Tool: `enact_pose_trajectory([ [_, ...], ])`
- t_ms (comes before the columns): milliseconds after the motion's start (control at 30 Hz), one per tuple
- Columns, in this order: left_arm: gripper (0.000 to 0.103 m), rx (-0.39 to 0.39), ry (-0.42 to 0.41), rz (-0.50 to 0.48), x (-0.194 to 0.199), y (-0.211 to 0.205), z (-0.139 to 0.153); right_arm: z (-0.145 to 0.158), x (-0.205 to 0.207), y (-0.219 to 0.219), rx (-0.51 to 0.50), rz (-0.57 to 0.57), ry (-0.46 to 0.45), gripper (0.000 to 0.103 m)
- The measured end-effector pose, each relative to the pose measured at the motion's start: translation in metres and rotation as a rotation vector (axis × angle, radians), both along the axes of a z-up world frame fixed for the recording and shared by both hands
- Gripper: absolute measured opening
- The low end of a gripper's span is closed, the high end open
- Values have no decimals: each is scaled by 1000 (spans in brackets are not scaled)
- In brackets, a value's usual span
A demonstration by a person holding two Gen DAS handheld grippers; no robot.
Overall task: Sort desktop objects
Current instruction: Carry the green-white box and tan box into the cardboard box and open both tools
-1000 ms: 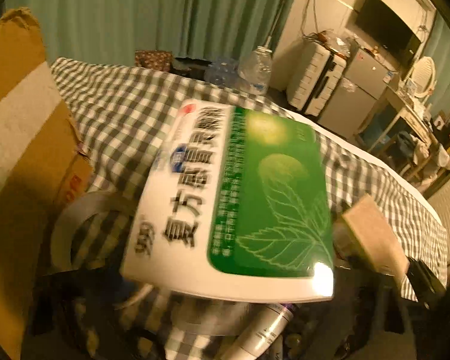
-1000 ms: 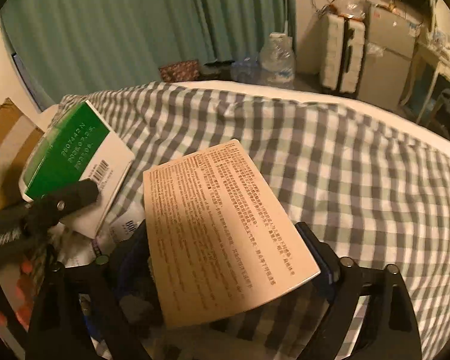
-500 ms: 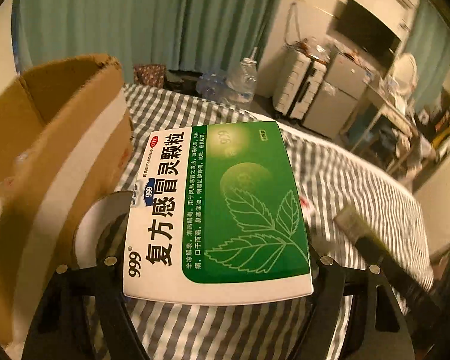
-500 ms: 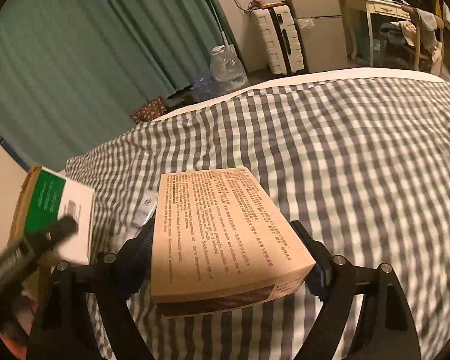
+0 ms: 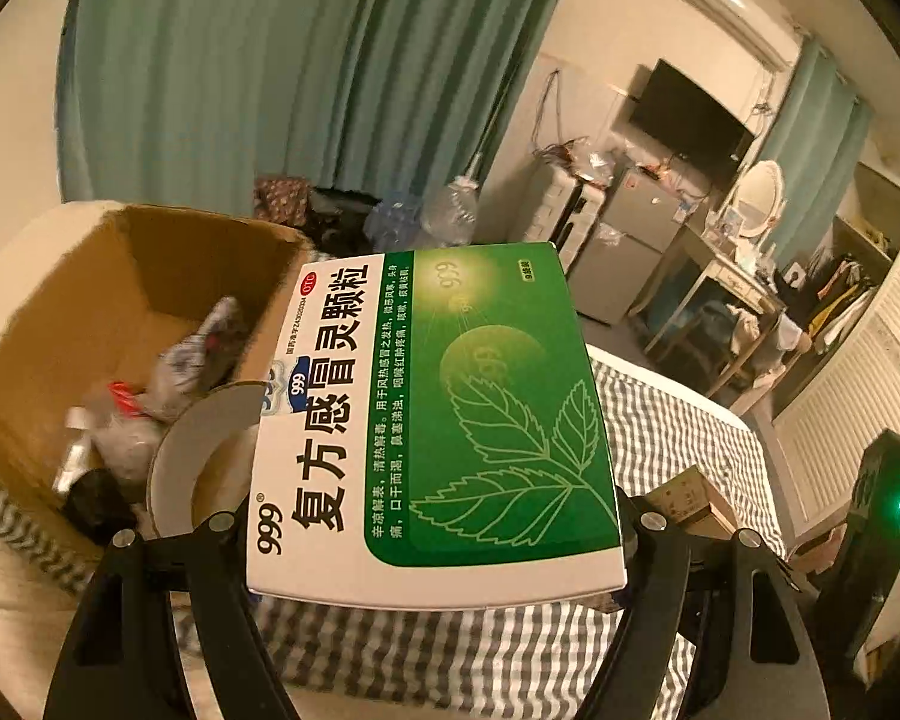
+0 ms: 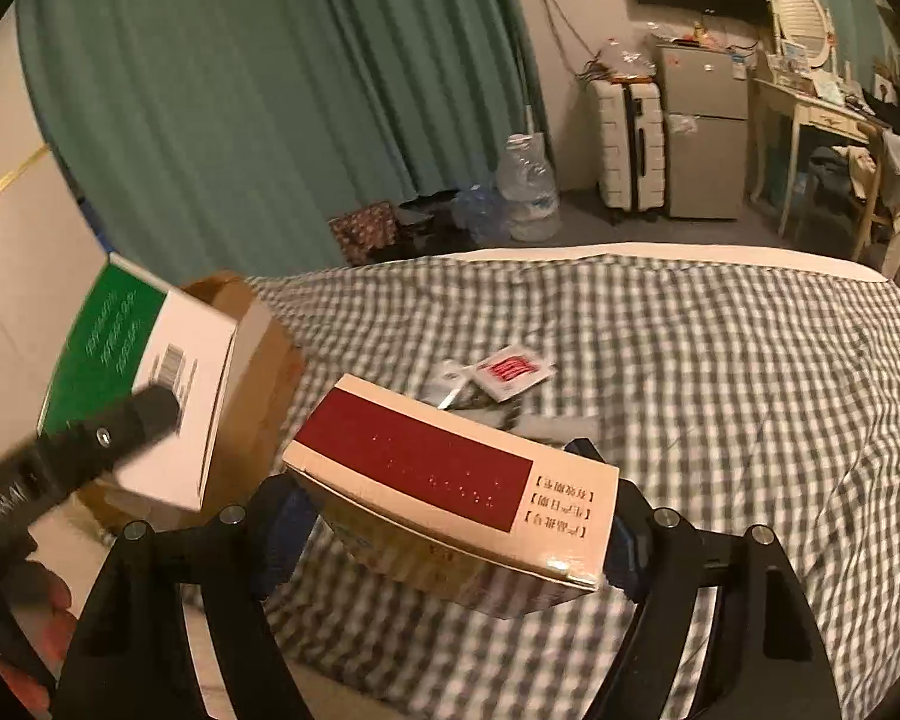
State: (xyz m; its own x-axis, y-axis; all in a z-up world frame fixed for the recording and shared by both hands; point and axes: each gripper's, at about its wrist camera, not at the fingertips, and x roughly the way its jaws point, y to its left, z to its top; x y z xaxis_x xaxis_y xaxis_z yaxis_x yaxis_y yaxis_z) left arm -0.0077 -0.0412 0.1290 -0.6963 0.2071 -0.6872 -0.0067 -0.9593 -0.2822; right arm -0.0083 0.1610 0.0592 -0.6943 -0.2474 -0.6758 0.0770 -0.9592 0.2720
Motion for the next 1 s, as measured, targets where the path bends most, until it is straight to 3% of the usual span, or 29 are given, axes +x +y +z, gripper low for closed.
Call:
enact_pose_trajectory([
  [167,80,-48,-15,214,-10,-65,6,35,-15,-43,-41,108,34,78],
  [267,80,-122,-91,370,-15,-107,-21,48,-32,-84,-95,193,50,78],
  [333,80,-91,-122,414,-14,-130,-41,56,-52,-113,-167,253,48,78],
  [400,80,-54,-114,411,-16,-138,-46,57,-64,-137,-210,289,45,78],
  [533,81,-73,-71,410,-24,-136,-43,52,-90,-186,-244,355,16,78],
  [633,90,-83,-96,382,-33,-137,-55,49,-104,-212,-268,378,-6,80],
  [733,94,-98,-108,316,-34,-136,-60,51,-119,-226,-185,350,-24,84],
  [800,103,-120,-95,330,-35,-133,-56,58,-117,-230,-148,356,6,86],
  [1000,103,-144,-39,373,-29,-128,-34,78,-98,-183,-96,266,127,90],
])
